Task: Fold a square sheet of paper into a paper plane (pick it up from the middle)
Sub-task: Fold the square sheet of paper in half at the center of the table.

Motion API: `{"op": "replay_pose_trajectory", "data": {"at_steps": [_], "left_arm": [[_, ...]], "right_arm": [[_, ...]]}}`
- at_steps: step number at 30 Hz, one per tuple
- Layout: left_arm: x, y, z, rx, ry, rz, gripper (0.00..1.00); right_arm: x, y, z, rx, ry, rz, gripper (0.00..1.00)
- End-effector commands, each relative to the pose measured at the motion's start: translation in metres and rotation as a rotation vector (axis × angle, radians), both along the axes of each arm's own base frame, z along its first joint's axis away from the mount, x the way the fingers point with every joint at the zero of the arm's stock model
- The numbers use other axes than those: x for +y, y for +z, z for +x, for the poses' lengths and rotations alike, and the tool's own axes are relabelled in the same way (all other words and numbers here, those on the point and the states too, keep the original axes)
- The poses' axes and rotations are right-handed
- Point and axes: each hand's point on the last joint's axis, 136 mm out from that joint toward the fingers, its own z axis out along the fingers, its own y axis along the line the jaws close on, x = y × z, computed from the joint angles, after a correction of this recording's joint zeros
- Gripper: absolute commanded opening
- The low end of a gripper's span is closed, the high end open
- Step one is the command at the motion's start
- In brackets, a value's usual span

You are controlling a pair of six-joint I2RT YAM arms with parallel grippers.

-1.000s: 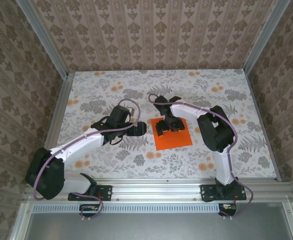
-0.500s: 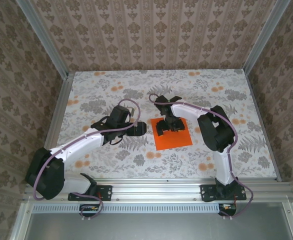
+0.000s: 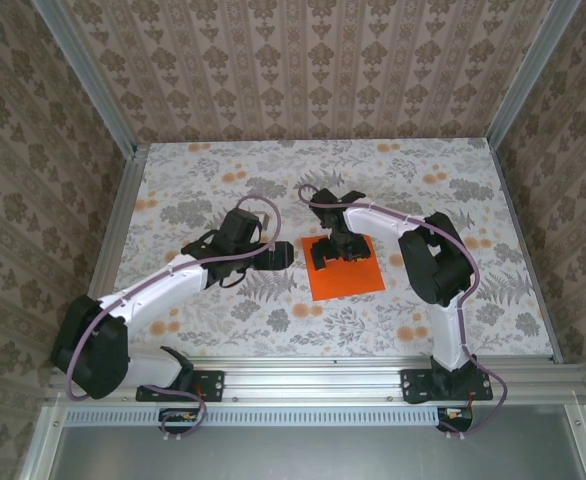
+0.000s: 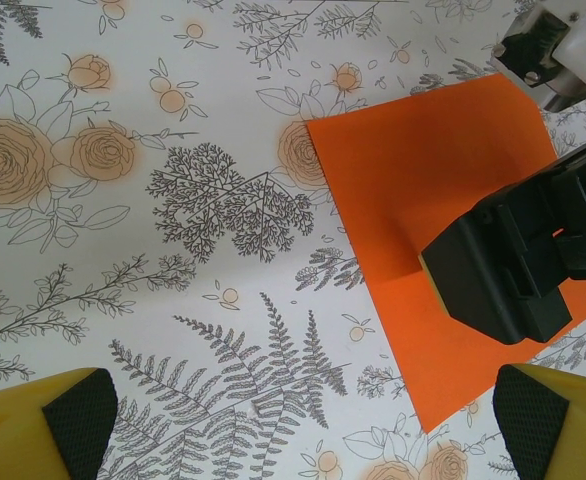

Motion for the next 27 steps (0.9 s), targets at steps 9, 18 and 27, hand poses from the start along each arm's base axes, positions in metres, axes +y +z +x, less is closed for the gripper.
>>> {"op": "replay_pose_trajectory", "data": {"at_steps": [9,18,27], "left_arm": [[-0.003,0.010,0.005,-0.027,-0.011,0.003,1.00],[-0.004,0.012,0.006,-0.030,-0.013,0.004,1.00],[0.000,0.018,0.008,-0.048,0.011,0.007,1.00]], "right_arm": [[-0.009,-0.042,-0.016,0.095,-0.042,-0.035,0.90],[-0.013,-0.028,-0.011,0.056,-0.047,-0.054,0.79],[-0.002,0.026,0.000,-0.051,-0.044,0.038,0.56]]}}
